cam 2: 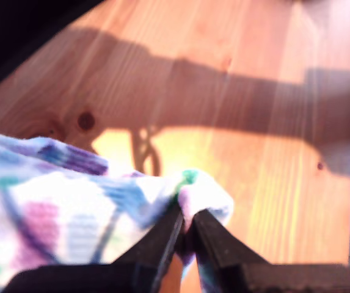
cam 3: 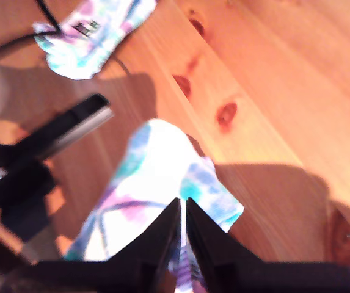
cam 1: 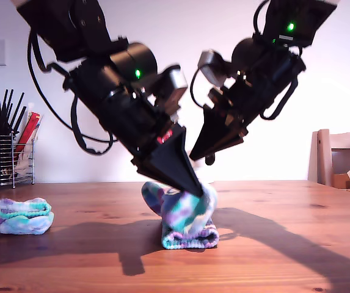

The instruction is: Fold the socks in front of you. After folding them, place them to the left side.

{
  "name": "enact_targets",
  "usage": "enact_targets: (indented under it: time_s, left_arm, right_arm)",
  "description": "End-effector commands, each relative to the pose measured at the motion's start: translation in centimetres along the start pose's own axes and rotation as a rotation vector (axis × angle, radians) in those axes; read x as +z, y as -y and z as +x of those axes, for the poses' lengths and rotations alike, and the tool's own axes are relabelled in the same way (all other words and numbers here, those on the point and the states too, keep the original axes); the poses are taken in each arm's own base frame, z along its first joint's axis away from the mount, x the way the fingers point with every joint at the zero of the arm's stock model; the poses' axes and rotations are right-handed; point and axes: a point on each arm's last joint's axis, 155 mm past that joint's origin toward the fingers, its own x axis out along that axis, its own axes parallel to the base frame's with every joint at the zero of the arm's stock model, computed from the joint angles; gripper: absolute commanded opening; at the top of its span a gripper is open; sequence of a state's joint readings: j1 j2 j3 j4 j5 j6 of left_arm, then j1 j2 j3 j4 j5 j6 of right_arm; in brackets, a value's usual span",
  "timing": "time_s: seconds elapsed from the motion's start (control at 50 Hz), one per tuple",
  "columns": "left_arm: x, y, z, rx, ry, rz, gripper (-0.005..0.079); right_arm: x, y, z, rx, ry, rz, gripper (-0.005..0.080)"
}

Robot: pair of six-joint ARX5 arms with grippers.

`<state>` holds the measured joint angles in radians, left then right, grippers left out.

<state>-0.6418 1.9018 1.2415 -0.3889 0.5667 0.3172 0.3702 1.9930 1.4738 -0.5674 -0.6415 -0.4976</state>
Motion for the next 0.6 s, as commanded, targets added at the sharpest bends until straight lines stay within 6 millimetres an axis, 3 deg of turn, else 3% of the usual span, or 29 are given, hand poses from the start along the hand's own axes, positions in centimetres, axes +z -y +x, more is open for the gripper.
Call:
enact_targets:
  time_s: [0.0,0.26,0.58]
  left_arm:
    - [-0.9,-0.1,1.2,-0.012,-0.024,-0.005,-0.0023]
    - [-1.8,-0.5,1.7,-0.007,-0.054,0.01,-0.0023]
    - [-1.3,-0.5,1.8,-0.008,-0.032,0.062,-0.0023]
  right_arm:
    - [-0.9,0.0,1.7,0.025,-0.02,0.011,-0.0013]
    - [-1.0,0.3,3.1,0.064,0.011,0.012,-0.0013]
    - [-2.1,0.8,4.7,0.088,0.007,0.048,-0.0013]
